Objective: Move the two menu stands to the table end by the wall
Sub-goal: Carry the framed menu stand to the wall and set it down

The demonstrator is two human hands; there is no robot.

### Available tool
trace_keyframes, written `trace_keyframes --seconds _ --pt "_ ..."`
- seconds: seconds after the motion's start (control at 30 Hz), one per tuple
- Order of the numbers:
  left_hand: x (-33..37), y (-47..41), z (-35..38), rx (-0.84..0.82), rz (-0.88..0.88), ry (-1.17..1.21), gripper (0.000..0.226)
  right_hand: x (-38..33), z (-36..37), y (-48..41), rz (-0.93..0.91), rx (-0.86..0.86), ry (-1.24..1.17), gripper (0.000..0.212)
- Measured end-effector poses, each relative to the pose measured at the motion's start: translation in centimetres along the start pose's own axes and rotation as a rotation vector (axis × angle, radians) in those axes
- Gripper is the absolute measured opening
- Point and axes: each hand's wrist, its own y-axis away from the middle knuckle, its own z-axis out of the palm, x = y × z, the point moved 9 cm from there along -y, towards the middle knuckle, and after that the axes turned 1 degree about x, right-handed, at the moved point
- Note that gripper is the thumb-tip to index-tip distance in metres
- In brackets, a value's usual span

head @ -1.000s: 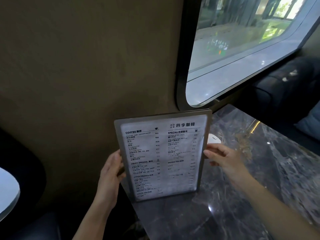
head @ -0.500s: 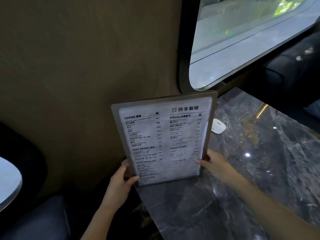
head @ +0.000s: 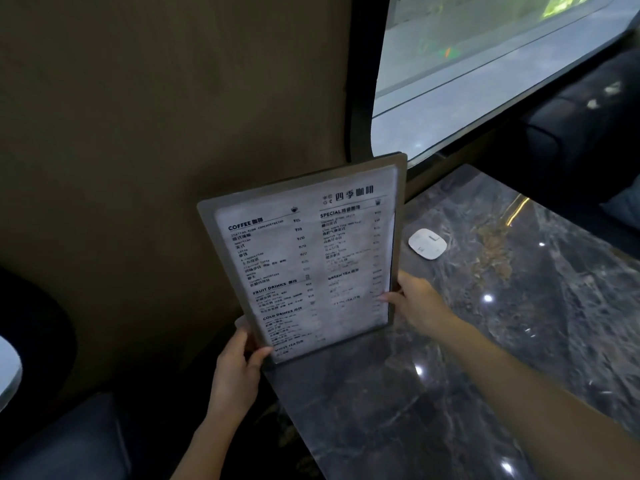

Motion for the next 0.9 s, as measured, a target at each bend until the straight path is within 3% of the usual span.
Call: trace_keyframes --seconds 0.4,0.53,0.9 --pt "-0.2 -0.6 -0.5 0.092 -0.057 -0.002 0.024 -0.8 0.2 -2.4 -0.008 -0.045 0.067 0.036" --pt "-1.5 -0.5 0.4 -0.017 -0.141 0.079 0.032 1.7 1.6 -1.4 0.063 -0.059 0.142 0.027" --pt "-2.1 0.7 0.3 0.044 -0.037 -0.079 0.031 2.2 3.2 -3.1 -0.027 -0.079 0.347 0.018"
